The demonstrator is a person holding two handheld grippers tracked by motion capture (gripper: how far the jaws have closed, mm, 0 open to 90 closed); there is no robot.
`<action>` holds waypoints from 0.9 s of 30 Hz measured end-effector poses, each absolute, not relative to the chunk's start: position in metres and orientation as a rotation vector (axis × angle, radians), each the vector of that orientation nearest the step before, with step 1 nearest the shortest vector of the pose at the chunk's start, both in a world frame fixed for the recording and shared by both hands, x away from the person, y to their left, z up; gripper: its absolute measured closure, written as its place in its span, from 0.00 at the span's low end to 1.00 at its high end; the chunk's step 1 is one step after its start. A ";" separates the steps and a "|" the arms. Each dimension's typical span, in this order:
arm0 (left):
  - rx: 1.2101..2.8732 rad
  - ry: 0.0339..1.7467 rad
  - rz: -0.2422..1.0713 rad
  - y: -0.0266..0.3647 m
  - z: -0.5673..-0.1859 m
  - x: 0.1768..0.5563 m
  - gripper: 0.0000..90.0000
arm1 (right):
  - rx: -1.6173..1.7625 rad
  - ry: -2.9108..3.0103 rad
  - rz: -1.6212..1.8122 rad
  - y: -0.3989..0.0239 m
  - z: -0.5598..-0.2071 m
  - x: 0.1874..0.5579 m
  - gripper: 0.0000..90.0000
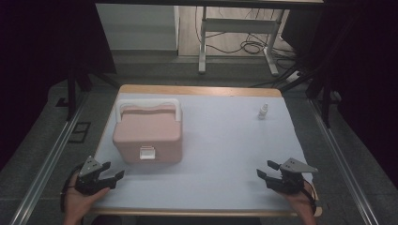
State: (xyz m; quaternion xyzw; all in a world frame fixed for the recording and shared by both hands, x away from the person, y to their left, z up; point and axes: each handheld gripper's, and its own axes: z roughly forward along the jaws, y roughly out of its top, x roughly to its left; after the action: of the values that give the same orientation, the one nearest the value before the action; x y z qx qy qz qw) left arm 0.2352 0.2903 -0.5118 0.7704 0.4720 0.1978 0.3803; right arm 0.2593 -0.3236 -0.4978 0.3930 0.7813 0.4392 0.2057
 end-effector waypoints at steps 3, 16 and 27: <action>1.964 1.211 0.509 0.290 -0.512 0.235 0.38 | 1.119 2.155 1.219 -0.327 -0.498 0.262 0.48; 1.950 1.120 0.355 0.295 -0.509 0.235 0.91 | 1.148 2.129 1.213 -0.334 -0.502 0.260 0.50; 1.823 1.238 0.363 0.318 -0.506 0.243 1.00 | 1.135 2.145 1.203 -0.331 -0.506 0.263 0.49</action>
State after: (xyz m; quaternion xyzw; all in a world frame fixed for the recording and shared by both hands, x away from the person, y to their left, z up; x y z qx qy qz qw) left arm 0.2431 0.3184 -0.5060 0.7335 0.4981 0.1463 0.4387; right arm 0.2625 -0.3315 -0.5063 0.4093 0.7733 0.4338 0.2150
